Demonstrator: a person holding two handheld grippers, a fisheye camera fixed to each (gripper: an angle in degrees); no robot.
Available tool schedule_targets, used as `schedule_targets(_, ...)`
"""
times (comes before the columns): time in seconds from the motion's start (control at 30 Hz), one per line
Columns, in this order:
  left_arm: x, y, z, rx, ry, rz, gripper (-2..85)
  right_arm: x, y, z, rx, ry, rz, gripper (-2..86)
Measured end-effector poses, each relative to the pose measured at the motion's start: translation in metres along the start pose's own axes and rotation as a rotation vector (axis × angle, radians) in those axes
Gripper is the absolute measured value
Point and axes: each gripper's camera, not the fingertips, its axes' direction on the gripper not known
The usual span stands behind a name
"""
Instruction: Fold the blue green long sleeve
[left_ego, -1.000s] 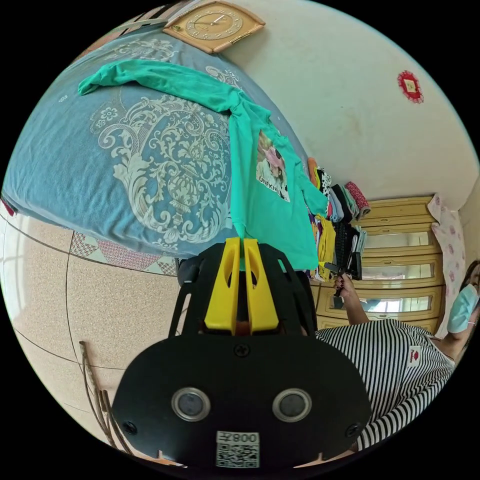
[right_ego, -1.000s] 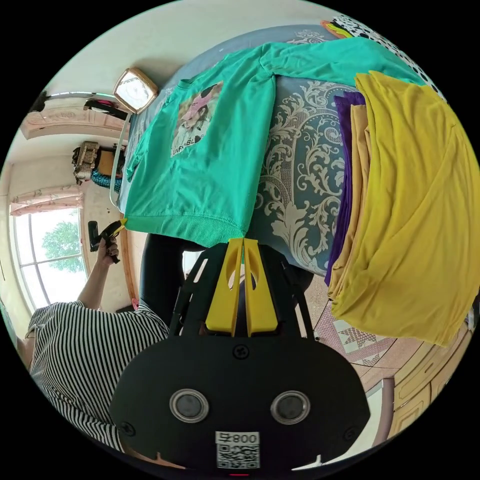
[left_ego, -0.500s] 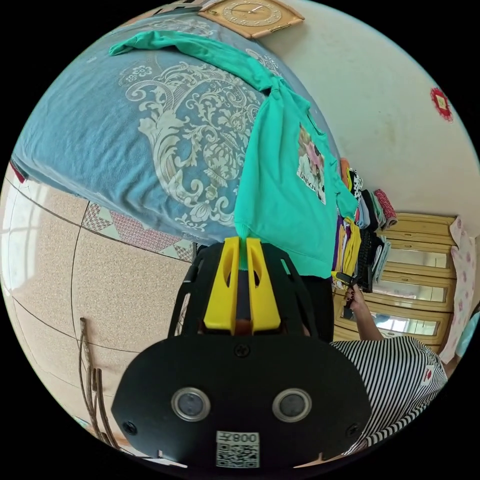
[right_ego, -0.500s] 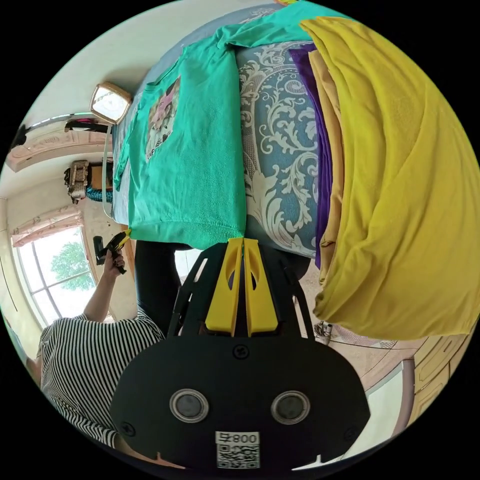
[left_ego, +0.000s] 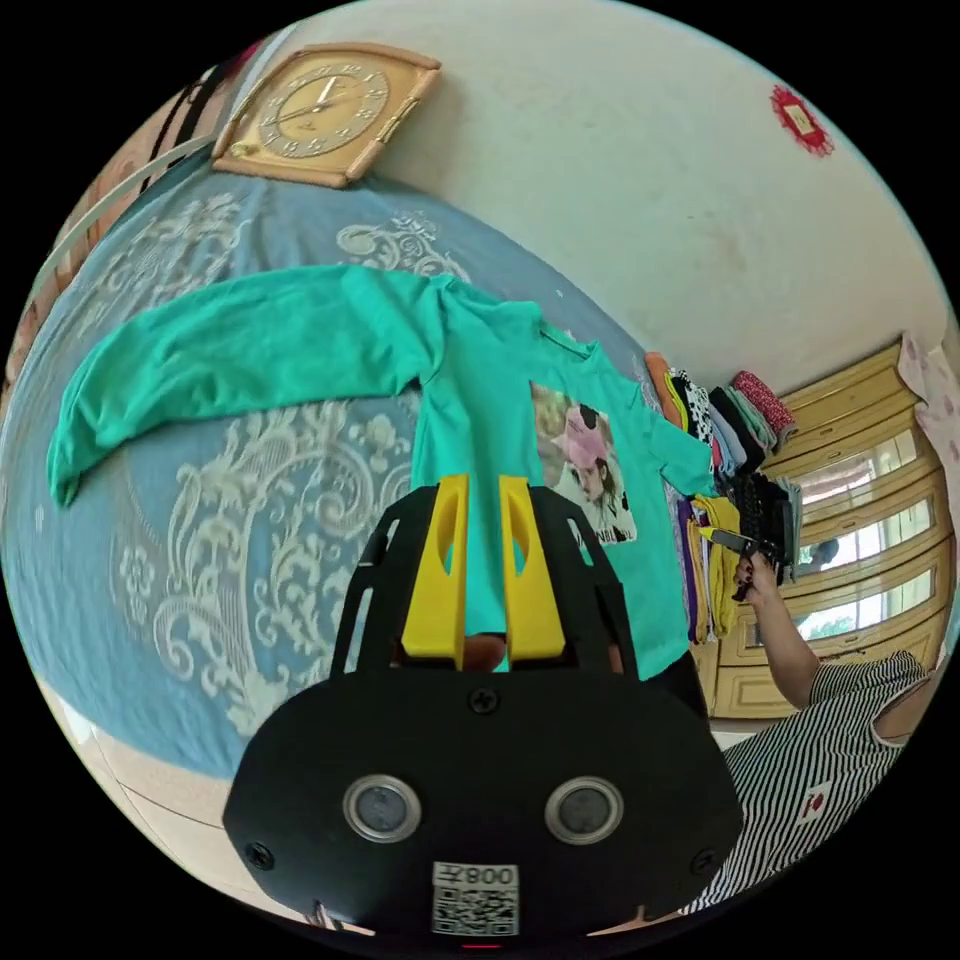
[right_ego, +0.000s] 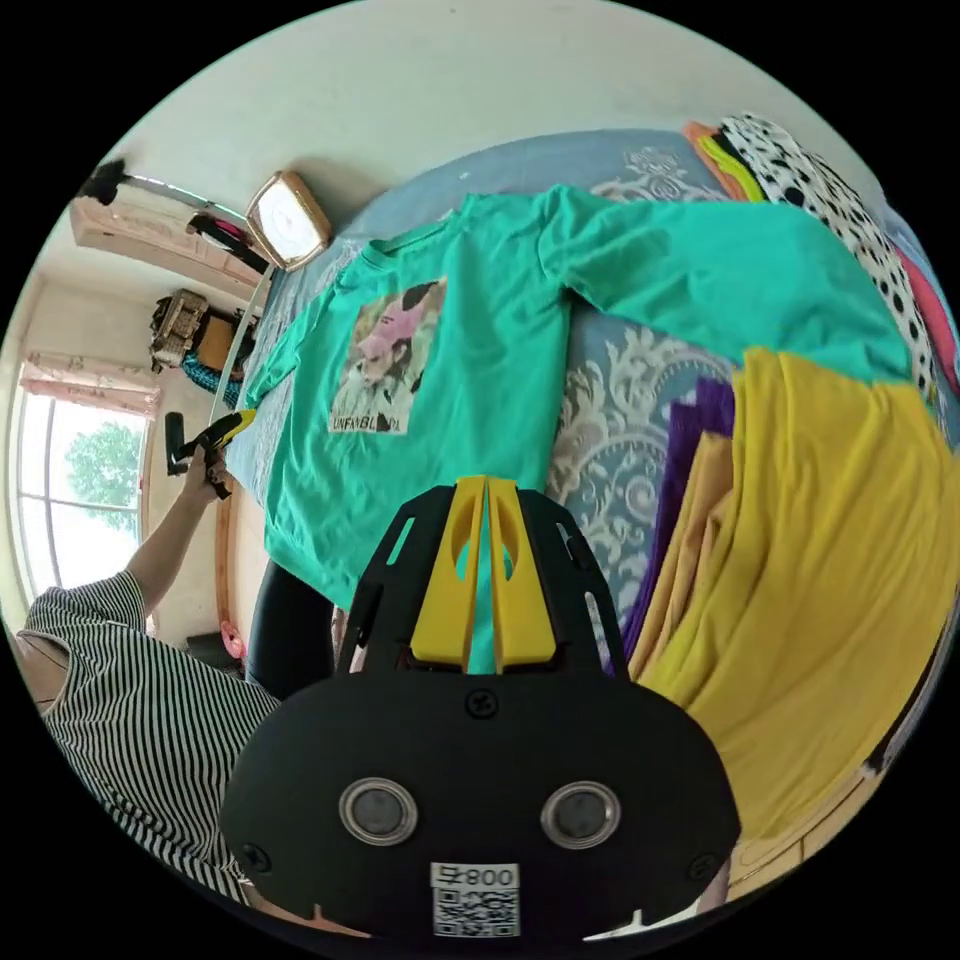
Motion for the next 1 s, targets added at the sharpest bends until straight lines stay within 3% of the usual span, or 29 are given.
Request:
schedule_targets(0.27, 0.064, -0.203, 0.138, -0.014, -0.190, 0.207, 6.9, -0.043, -0.221, 0.033, 0.094, 0.182, -0.234, 3.3)
schedule_targets(0.43, 0.090, -0.267, 0.212, -0.077, -0.317, 0.325, 7.4, -0.059, -0.315, 0.059, 0.130, 0.252, -0.310, 5.8)
schedule_targets(0.53, 0.103, -0.284, 0.258, -0.158, -0.440, 0.381, 5.3, -0.070, -0.345, 0.081, 0.116, 0.280, -0.346, 6.1)
schedule_targets(0.7, 0.125, -0.297, 0.277, -0.059, -0.476, 0.425, 0.9, -0.076, -0.370, 0.126, 0.007, 0.336, -0.346, 2.9)
schedule_targets(0.9, 0.135, -0.327, 0.281, 0.085, -0.417, 0.376, 0.2, -0.088, -0.370, 0.100, 0.101, 0.317, -0.341, 0.5)
schedule_targets(1.0, 0.123, -0.343, 0.306, 0.086, -0.462, 0.242, 0.2, -0.096, -0.379, 0.093, 0.120, 0.284, -0.321, 0.3)
